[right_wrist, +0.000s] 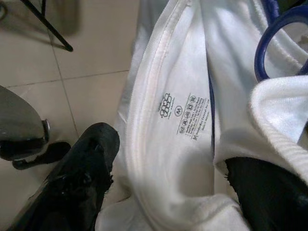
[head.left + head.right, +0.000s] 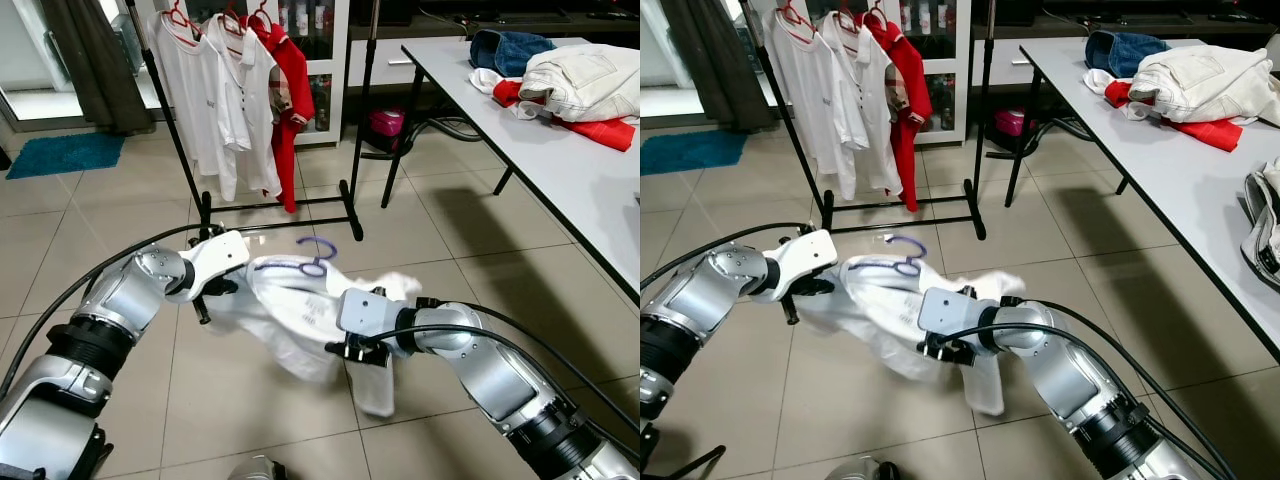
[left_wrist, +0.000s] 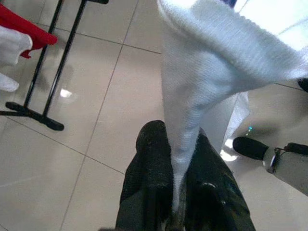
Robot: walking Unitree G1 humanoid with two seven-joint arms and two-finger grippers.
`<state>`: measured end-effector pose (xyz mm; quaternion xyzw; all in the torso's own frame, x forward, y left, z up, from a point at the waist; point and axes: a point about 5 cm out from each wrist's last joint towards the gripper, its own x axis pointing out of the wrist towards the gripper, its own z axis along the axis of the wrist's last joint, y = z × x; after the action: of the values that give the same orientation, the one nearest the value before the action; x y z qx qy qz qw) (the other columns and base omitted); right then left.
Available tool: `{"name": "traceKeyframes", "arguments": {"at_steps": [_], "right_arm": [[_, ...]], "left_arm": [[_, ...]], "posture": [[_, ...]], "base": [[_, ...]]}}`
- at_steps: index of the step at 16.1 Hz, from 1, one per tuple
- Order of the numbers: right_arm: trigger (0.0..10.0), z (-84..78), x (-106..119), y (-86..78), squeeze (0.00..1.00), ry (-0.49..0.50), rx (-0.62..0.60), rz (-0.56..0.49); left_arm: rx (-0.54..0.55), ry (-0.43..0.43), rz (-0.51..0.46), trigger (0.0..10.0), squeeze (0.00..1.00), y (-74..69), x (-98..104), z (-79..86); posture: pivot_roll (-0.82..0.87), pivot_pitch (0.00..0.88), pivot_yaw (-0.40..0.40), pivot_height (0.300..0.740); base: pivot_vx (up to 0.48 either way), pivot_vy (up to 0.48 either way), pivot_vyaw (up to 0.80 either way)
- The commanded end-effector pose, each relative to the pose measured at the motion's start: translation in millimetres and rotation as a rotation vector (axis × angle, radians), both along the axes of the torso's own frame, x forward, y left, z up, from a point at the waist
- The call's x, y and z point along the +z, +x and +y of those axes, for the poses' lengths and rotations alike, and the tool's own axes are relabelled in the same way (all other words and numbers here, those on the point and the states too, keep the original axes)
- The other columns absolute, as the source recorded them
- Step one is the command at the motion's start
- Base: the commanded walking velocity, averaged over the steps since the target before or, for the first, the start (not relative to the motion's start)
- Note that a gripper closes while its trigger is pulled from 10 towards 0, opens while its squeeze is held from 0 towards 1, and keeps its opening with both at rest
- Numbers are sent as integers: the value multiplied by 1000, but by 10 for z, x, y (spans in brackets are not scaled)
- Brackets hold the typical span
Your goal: Hang hanger
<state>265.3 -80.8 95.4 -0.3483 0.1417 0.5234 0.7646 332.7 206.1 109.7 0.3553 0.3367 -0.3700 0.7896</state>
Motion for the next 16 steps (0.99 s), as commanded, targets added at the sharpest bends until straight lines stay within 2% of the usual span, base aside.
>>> {"name": "traceKeyframes", "arguments": {"at_steps": [1,4,5,7,8,9,10,11,12,13,14,16], "right_arm": [[10000,114,54,-32,0,14,66,-31],[10000,-62,141,90,0,-8,-9,-83],[10000,-188,201,191,0,-6,-94,-117],[10000,-474,330,477,0,31,-386,-236],[10000,-497,336,495,0,34,-407,-245],[10000,-450,271,444,0,24,-378,-243],[10000,-347,213,372,0,43,-340,-215],[10000,-289,184,331,0,52,-318,-201],[10000,-133,125,229,0,74,-257,-172],[10000,-57,133,190,0,118,-230,-155],[10000,-55,161,194,0,143,-238,-161],[10000,-177,270,236,0,176,-279,-205]], "left_arm": [[6,-48,-68,0,0,107,169,-74],[78,-16,-83,0,0,127,185,66],[102,-5,-86,0,0,129,191,125],[102,-11,-73,0,0,102,178,145],[96,-21,-69,0,0,96,176,129],[69,-85,-58,0,0,87,186,14],[58,-111,-53,0,0,87,196,-44],[52,-119,-53,0,0,88,201,-69],[46,-140,-53,0,0,101,207,-115],[43,-136,-61,0,0,117,206,-108],[38,-122,-68,0,0,123,215,-94],[29,-116,-71,0,0,120,240,-29]], "posture": [[-42,0,42,740],[-42,0,42,740],[-43,0,42,740],[-43,0,42,740],[-43,0,41,740],[-41,0,39,740],[-37,0,39,740],[-36,0,39,740],[-37,0,43,740],[-38,0,45,740],[-41,0,48,740],[-39,0,45,740]], "base": [[0,0,0],[0,0,0],[0,0,0],[0,0,0],[0,0,0],[0,0,0],[0,0,0],[0,0,0],[0,0,0],[0,0,0],[0,0,0],[0,0,0]]}}
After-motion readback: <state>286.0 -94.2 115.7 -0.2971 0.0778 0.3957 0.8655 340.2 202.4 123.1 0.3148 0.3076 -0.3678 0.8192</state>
